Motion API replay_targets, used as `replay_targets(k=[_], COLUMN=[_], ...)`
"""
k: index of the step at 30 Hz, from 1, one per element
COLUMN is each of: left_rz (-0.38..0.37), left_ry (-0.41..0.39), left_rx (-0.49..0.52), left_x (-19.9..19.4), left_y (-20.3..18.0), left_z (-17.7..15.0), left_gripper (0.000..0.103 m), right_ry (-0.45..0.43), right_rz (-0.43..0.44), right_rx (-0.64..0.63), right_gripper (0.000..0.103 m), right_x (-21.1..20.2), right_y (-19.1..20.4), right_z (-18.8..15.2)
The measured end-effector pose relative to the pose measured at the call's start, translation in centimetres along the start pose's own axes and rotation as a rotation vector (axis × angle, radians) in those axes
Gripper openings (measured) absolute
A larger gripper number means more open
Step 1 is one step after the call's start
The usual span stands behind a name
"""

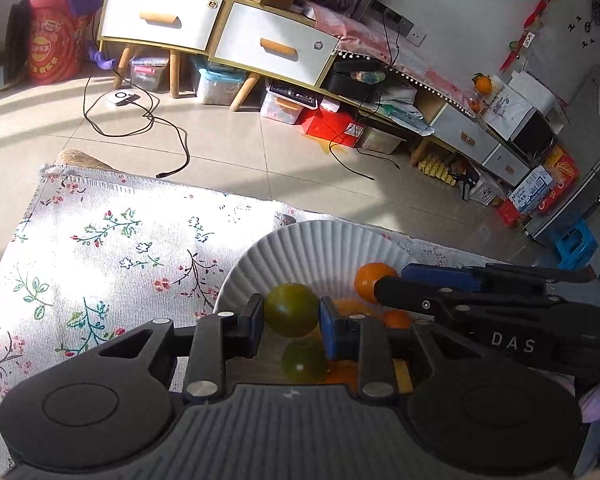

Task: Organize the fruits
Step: 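Carry the green and orange tomatoes onto the plate and open both tools, then withdraw both tools from the plate back toward the two brown fruits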

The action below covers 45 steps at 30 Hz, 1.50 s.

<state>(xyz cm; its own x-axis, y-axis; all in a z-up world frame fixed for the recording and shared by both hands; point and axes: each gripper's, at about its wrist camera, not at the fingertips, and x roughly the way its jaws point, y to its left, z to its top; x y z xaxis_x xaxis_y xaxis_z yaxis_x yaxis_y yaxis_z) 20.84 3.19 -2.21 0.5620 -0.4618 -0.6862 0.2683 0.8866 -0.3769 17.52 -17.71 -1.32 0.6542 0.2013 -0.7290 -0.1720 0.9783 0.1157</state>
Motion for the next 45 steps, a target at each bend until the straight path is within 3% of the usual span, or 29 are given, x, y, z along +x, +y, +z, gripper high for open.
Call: replay_targets(k=[12,20,31,37,45], left_rz=[0.003,0.026,0.045,0.06,0.085], left_ry=[-0.008,-0.025,-0.039,-0.045,-0.037], left_rx=[0.034,0.074,0.115,0.151,0.178], left_x=[0.3,-0.5,-3.1,-4.6,-6.2], left_y=[-0.5,-1.4,-2.9,-3.5,-4.1], left_z=[0.7,0.3,-1.1,-2.4,-4.1], left_gripper=[0.016,0.032,0.053,0.067,0.077], right_ry=[0.015,0.001,-0.042,-0.055,-0.061], right_rz=[-0.011,-0.019,-0.026,-0.029,-0.043], right_rx=[0.001,0.017,0.062,0.067,0.075], right_gripper=[0.03,0.032,0.057,0.065,0.073], right_x=[0.6,-0.4,-3.9,-5.8,-7.5], right_y=[-0.3,-0.4,-0.3,0.2,0.5], right_z=[0.1,-0.1,-1.0,-2.2,-4.1])
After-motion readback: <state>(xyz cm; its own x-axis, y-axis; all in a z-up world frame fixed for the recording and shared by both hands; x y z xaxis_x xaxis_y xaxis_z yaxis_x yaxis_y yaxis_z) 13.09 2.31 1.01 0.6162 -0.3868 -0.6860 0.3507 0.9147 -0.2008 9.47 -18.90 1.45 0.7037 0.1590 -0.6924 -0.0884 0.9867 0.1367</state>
